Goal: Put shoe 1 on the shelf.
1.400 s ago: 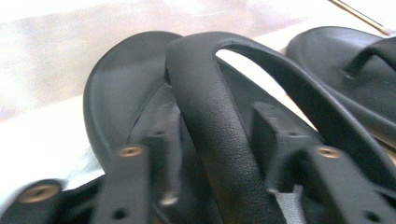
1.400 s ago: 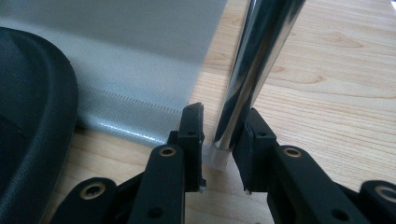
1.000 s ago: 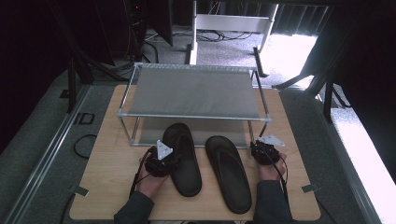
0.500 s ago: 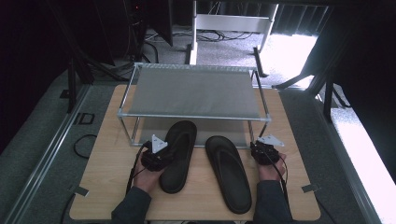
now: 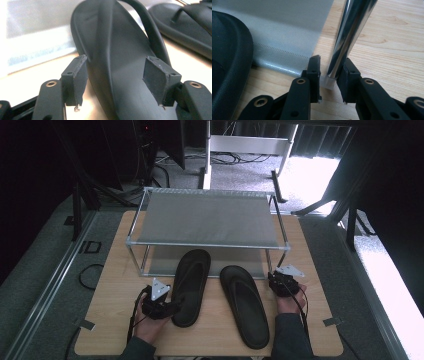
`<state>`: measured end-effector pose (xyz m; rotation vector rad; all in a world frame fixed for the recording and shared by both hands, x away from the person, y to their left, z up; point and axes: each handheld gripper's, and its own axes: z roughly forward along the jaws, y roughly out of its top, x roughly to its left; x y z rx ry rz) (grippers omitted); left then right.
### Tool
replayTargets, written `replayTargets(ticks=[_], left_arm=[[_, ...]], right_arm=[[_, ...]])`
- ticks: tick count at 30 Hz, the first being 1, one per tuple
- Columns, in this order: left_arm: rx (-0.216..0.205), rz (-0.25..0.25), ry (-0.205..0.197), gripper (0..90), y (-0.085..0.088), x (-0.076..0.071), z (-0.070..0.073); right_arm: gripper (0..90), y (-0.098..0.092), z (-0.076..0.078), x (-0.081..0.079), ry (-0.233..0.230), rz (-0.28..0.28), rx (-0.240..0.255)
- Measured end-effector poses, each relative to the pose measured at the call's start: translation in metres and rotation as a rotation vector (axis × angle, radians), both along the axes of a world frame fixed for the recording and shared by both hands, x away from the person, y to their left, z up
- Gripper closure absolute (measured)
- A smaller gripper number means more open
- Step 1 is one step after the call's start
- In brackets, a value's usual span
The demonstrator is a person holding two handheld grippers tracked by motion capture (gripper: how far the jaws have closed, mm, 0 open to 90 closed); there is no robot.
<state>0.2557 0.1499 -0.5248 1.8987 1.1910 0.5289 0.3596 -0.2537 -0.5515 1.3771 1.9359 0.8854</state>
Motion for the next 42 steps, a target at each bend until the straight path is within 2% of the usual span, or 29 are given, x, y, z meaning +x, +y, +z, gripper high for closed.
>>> replayTargets(ticks=[2, 6, 12, 16, 20, 22, 24, 28, 31, 33, 42], left_arm=[[0.001, -0.012, -0.006, 29.0, 0.000, -0.009, 0.001], [-0.005, -0.055, -0.022, 26.2, 0.000, -0.026, 0.001], [0.061, -0.061, -0.033, 17.2, -0.003, -0.041, -0.008], [0.072, -0.078, -0.027, 15.3, -0.004, -0.046, -0.011], [0.096, -0.089, -0.004, 15.3, -0.006, -0.051, -0.016], [0.094, -0.094, 0.005, 15.3, -0.008, -0.053, -0.018], [0.109, -0.084, 0.014, 15.2, -0.009, -0.052, -0.019], [0.122, -0.088, 0.077, 13.4, -0.009, -0.049, -0.025], [0.131, -0.094, 0.085, 12.8, -0.010, -0.049, -0.026], [0.143, -0.099, 0.116, 12.0, -0.013, -0.048, -0.029], [0.170, -0.109, 0.136, 13.0, -0.017, -0.047, -0.034]], right_arm=[[72.5, 0.000, 0.000, 0.000, 0.001, -0.001, -0.001], [71.4, 0.001, 0.000, -0.001, 0.001, 0.000, -0.002], [71.4, 0.000, 0.000, 0.000, 0.001, 0.001, 0.001], [71.5, 0.000, 0.000, 0.000, 0.002, 0.002, 0.002], [71.7, 0.000, 0.000, 0.000, 0.003, 0.002, 0.002], [71.7, 0.000, 0.000, 0.000, 0.002, 0.002, 0.003], [71.7, 0.000, 0.000, 0.000, 0.003, 0.002, 0.002], [71.7, 0.000, 0.000, 0.000, 0.003, 0.002, 0.003], [71.6, 0.000, 0.000, 0.000, 0.003, 0.003, 0.004], [71.5, 0.000, 0.000, 0.000, 0.003, 0.004, 0.004], [71.5, 0.000, 0.000, 0.000, 0.004, 0.004, 0.005]])
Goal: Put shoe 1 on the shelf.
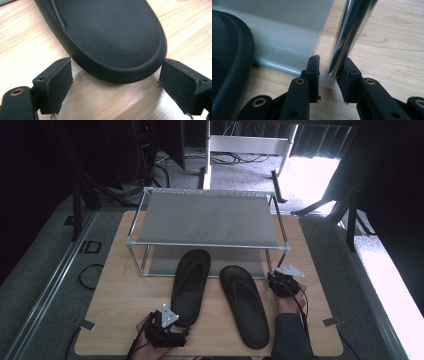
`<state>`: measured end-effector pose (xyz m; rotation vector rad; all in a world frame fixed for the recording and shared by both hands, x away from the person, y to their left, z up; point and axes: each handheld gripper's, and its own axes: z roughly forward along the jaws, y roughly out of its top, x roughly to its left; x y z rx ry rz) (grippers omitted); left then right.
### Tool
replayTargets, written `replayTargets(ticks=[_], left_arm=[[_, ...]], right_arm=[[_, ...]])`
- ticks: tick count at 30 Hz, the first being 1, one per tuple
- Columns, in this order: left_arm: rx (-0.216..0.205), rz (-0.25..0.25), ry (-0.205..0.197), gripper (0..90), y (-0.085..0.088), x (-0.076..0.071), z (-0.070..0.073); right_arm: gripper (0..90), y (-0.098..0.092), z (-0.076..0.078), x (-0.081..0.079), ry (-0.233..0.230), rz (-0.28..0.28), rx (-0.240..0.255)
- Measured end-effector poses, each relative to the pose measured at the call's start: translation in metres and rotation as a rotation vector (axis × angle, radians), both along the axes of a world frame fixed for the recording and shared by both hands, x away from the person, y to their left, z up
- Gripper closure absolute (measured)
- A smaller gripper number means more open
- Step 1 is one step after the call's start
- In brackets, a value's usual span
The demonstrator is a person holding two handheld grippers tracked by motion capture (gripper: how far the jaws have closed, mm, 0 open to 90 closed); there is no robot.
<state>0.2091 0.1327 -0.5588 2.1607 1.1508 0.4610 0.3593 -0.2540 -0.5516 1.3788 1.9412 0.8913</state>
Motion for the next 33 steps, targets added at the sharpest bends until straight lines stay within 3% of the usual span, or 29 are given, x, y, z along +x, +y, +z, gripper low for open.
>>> replayTargets(ticks=[13, 33], left_arm=[[-0.021, 0.005, 0.015, 15.1, -0.007, 0.003, 0.002], [-0.038, 0.001, -0.029, 20.3, -0.011, 0.024, 0.015]], right_arm=[[71.6, 0.000, 0.000, 0.000, 0.000, -0.001, 0.000], [71.6, 0.000, 0.000, 0.000, -0.001, -0.001, 0.000]])
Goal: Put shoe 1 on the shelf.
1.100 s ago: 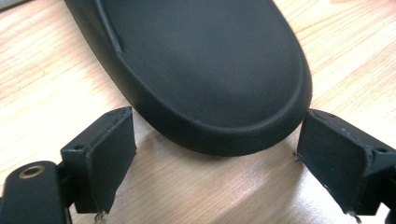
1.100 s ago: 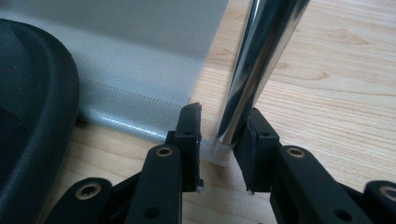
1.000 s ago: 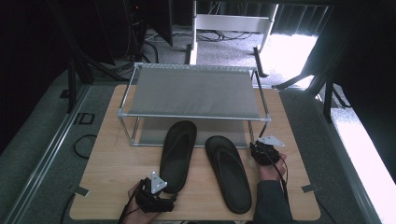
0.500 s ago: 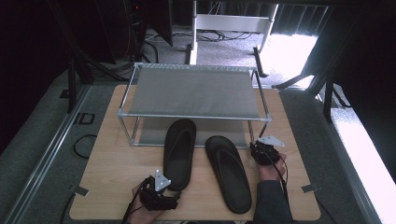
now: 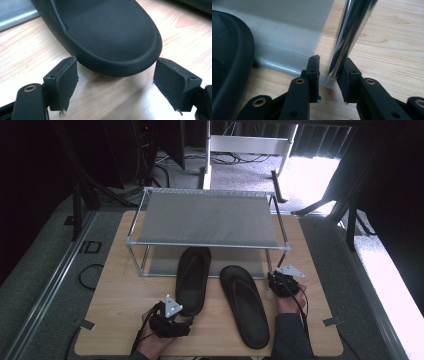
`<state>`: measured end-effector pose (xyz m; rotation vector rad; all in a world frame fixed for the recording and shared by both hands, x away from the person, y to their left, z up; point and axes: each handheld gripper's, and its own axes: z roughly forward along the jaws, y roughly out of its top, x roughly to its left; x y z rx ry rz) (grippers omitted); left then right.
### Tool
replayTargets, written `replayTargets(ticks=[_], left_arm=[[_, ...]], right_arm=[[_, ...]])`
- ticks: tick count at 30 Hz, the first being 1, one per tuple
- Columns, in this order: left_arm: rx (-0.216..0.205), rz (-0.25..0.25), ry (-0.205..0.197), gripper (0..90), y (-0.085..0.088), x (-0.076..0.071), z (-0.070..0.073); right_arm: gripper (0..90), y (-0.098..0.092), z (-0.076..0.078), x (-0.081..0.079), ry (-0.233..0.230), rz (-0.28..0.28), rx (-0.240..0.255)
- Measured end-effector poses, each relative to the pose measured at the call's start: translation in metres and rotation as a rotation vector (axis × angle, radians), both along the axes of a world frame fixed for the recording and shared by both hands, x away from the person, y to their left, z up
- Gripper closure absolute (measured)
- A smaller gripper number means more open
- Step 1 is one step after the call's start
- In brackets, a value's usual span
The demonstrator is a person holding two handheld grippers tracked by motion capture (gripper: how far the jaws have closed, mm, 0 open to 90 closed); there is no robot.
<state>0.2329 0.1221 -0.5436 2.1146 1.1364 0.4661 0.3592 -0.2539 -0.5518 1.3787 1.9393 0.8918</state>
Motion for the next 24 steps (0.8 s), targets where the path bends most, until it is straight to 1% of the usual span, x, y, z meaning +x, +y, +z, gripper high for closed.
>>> replayTargets(ticks=[4, 5, 6, 9, 13, 19, 24], left_arm=[[-0.012, 0.006, -0.008, 20.3, -0.002, 0.006, 0.002], [-0.022, 0.009, -0.009, 20.3, -0.003, 0.006, 0.003], [-0.025, 0.004, -0.008, 20.3, -0.003, 0.007, 0.003], [-0.019, -0.003, -0.002, 19.4, -0.004, 0.009, 0.002], [-0.020, 0.010, -0.005, 19.5, -0.007, 0.015, 0.001], [-0.045, 0.031, -0.014, 19.8, -0.009, 0.034, 0.005], [-0.073, 0.058, -0.019, 22.1, -0.008, 0.049, 0.008]], right_arm=[[71.6, 0.000, 0.000, 0.000, 0.001, 0.001, 0.001], [71.6, 0.000, 0.000, 0.000, 0.000, 0.001, 0.001], [71.6, 0.000, 0.000, 0.000, 0.000, 0.001, 0.001], [71.6, 0.000, 0.000, 0.000, 0.000, 0.001, 0.001], [71.6, 0.000, 0.000, 0.000, 0.000, 0.001, 0.001], [72.0, 0.000, 0.000, 0.000, 0.000, 0.001, 0.002], [72.0, 0.000, 0.000, 0.000, 0.000, 0.001, 0.002]])
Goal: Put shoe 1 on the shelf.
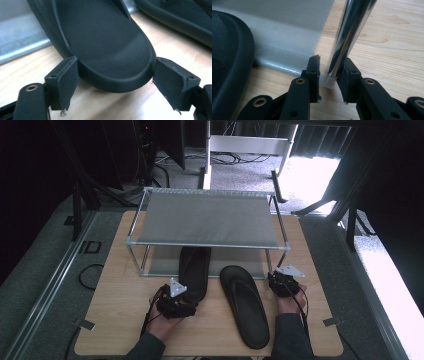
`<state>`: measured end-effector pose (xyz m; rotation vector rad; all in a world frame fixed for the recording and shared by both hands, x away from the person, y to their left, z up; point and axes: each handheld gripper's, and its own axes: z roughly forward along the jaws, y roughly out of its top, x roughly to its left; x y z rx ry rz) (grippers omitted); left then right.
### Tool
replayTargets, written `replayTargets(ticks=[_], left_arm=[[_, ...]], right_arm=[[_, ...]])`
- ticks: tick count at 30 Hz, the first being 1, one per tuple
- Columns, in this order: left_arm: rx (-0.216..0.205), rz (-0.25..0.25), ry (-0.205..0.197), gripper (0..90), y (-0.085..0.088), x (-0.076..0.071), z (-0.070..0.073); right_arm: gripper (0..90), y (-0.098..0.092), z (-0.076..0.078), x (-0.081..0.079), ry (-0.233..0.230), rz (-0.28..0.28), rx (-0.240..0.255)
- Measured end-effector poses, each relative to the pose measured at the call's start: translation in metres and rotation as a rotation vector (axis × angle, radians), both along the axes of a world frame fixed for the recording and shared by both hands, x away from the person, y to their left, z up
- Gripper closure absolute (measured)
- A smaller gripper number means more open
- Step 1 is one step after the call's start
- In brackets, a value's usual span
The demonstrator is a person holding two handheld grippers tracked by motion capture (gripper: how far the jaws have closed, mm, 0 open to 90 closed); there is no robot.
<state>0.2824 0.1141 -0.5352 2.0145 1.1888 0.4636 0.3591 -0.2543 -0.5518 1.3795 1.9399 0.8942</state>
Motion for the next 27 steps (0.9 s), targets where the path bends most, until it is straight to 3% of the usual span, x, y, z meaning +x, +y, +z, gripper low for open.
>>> replayTargets(ticks=[5, 7, 11, 20, 27], left_arm=[[0.002, -0.014, -0.001, 22.1, 0.000, -0.003, 0.001], [0.023, -0.031, -0.003, 22.1, -0.001, -0.006, 0.000], [0.049, -0.021, -0.007, 22.1, -0.003, -0.006, -0.002], [0.046, 0.010, -0.014, 23.7, -0.005, 0.010, -0.004], [0.054, 0.004, -0.018, 23.7, -0.007, 0.034, -0.005]], right_arm=[[71.9, 0.000, 0.000, 0.000, 0.000, 0.001, 0.000], [71.9, 0.000, 0.000, 0.000, -0.001, 0.000, 0.000], [71.8, 0.000, 0.000, 0.000, -0.001, -0.001, -0.003], [71.8, 0.000, 0.000, 0.000, -0.001, 0.000, -0.001], [71.9, 0.000, 0.000, 0.000, 0.000, 0.000, -0.001]])
